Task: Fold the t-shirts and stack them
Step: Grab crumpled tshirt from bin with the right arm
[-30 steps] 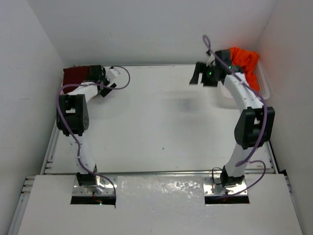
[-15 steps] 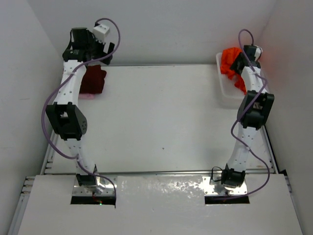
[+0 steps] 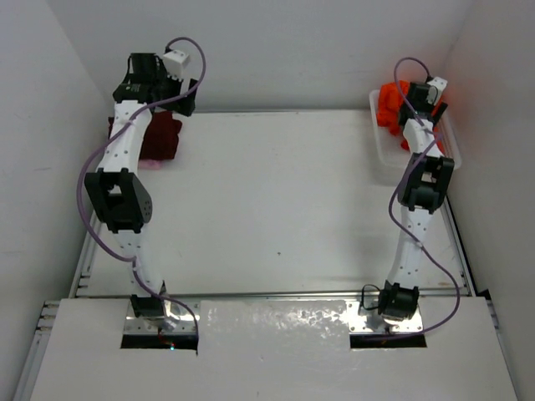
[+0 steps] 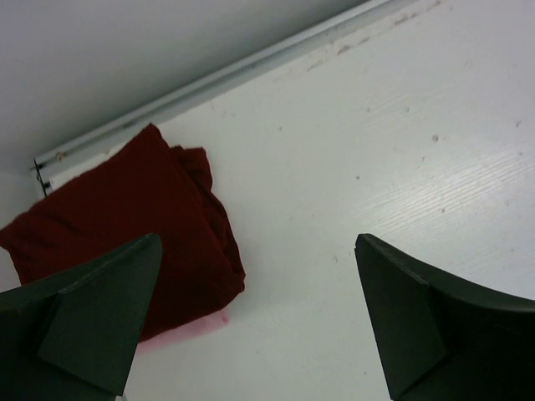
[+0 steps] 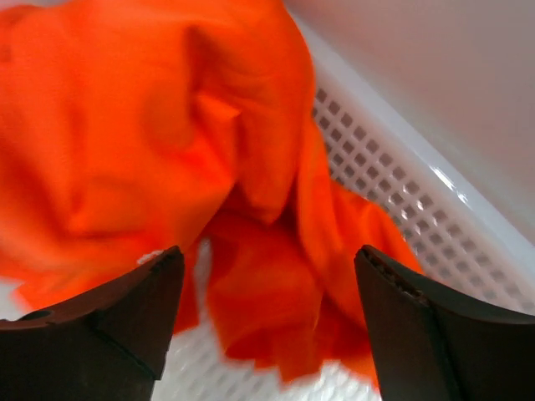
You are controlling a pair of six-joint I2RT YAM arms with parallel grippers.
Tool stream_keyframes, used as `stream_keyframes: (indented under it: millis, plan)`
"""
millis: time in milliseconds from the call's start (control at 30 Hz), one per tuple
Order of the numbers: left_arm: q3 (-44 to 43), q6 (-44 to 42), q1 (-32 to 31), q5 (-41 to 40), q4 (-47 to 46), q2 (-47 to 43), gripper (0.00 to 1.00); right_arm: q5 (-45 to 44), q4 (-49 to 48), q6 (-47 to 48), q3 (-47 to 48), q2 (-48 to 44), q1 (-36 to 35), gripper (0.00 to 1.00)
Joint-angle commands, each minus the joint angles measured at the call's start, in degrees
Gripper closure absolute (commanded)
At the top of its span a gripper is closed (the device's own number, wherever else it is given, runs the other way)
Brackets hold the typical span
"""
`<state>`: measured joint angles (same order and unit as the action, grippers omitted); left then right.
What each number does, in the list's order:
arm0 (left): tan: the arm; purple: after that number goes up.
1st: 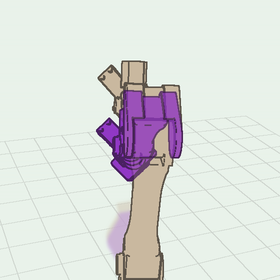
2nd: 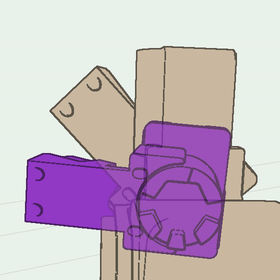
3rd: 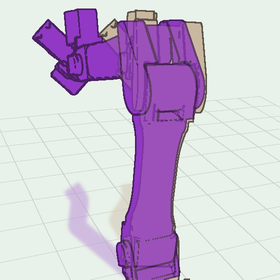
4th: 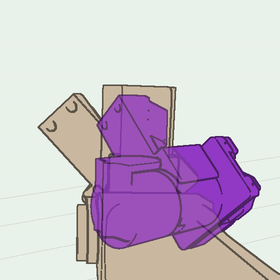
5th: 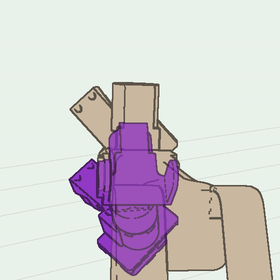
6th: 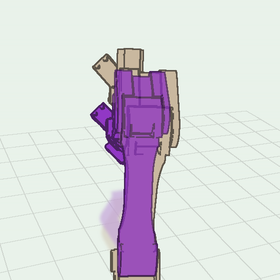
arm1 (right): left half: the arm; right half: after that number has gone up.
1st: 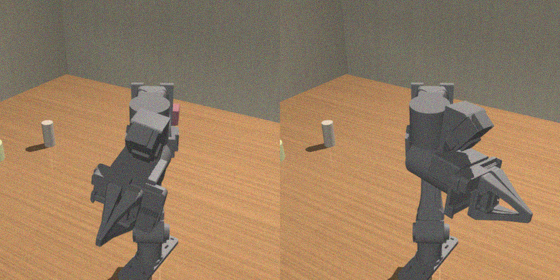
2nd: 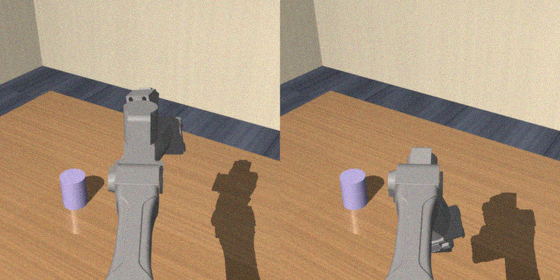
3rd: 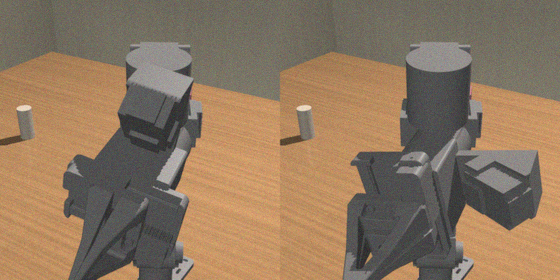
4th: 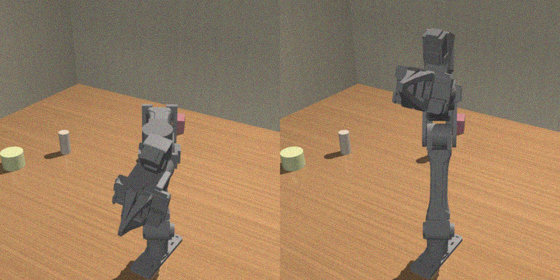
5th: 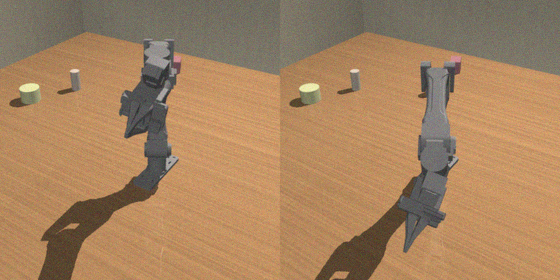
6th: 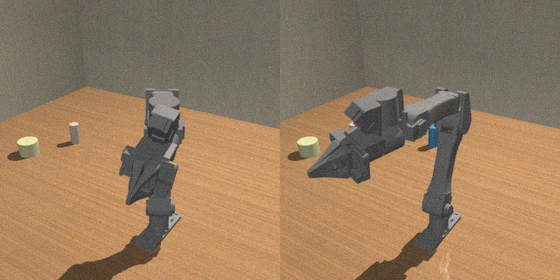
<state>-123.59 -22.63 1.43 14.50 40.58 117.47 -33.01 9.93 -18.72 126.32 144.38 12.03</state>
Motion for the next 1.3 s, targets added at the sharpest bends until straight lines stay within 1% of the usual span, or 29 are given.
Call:
stream_keyframes:
  millis: [0,33,167,233,300,433,500,533,567,600,633,667,700,733,800,833,900,933,967,1033,1100,1133,1233,1267]
  plan:
    - [1.42,-0.57,-0.90,-4.03,-0.23,-0.31,0.00,4.26,-1.16,1.85,6.29,4.23,1.33,0.18]
    - [1.86,-0.48,-1.95,-4.91,-0.32,-0.31,0.00,5.14,-0.10,1.32,7.52,6.51,1.68,0.17]
    - [4.58,-0.31,-3.71,-6.15,-0.94,-1.10,0.00,9.45,-2.71,-0.62,3.94,7.23,2.12,0.16]
    - [5.20,-0.13,-4.42,-6.50,-1.03,-1.45,0.00,12.52,-2.47,-1.75,4.80,8.72,2.21,0.17]
    - [5.90,-0.04,-4.86,-7.47,-1.20,-1.63,0.00,13.76,-1.85,-2.37,6.48,11.36,2.21,0.20]
    - [6.96,-0.22,-5.39,-9.40,-1.20,-1.89,0.00,13.07,-4.56,-4.13,4.20,11.54,2.29,0.31]
    - [7.57,-0.48,-5.47,-10.63,-1.29,-2.16,0.00,11.49,-6.41,-4.13,3.67,11.54,2.29,0.48]
    - [7.84,-0.57,-5.56,-11.33,-1.38,-2.16,0.00,11.22,-7.38,-3.87,4.02,11.72,2.21,0.70]
    - [7.93,-0.57,-5.56,-11.60,-1.29,-2.24,0.00,11.04,-7.91,-3.61,4.02,11.80,2.29,0.83]
    - [8.01,-0.66,-5.56,-11.86,-1.38,-2.16,0.00,11.30,-8.35,-3.26,3.85,11.54,2.21,0.94]
    - [8.19,-0.66,-5.56,-12.13,-1.38,-2.07,0.00,11.65,-8.61,-3.25,3.41,10.93,2.29,1.00]
    - [8.19,-0.66,-5.65,-12.56,-1.38,-1.98,0.00,12.35,-9.49,-3.25,0.97,9.97,2.21,1.00]
    - [8.28,-0.75,-5.65,-12.66,-1.38,-1.81,0.00,12.36,-9.76,-3.25,-1.06,6.74,2.03,1.00]
    - [8.28,-0.75,-5.65,-12.74,-1.38,-1.72,0.00,12.53,-13.93,-3.08,-6.82,4.53,1.68,1.00]
    - [8.28,-0.83,-5.65,-12.66,-1.20,-1.81,0.00,12.71,-18.35,-3.34,-13.61,-0.56,0.89,1.00]
    - [8.45,-0.83,-5.65,-12.48,-1.29,-1.89,0.00,12.89,-22.46,-3.95,-19.65,-5.72,0.63,1.00]
    - [8.89,-0.92,-5.65,-12.31,-1.38,-2.33,0.00,12.98,-25.65,-4.83,-24.87,-10.58,-0.77,1.00]
    - [9.59,-0.92,-5.65,-11.96,-1.55,-2.59,0.00,12.02,-27.41,-5.10,-27.68,-15.22,-1.48,1.00]
    - [10.12,-0.83,-5.65,-11.95,-1.81,-3.29,0.00,10.88,-30.90,-5.10,-32.76,-17.44,-2.27,1.00]
    - [12.13,-0.92,-5.65,-11.34,-2.34,-4.87,0.00,7.37,-35.57,-5.97,-39.18,-22.61,-4.20,1.00]
    - [13.80,-1.01,-5.65,-10.99,-2.96,-6.19,0.00,5.95,-36.82,-8.34,-42.02,-25.27,-5.00,1.00]
    - [15.38,-0.92,-5.65,-10.81,-3.66,-6.90,0.00,4.99,-38.74,-10.61,-44.91,-27.89,-5.17,1.00]
    - [17.68,-0.83,-5.65,-9.50,-4.45,-9.62,0.00,3.57,-42.00,-12.04,-49.40,-32.12,-6.05,1.00]
    - [18.12,-0.75,-5.65,-9.14,-4.72,-10.93,0.00,3.57,-42.45,-11.69,-49.94,-34.84,-6.49,1.00]
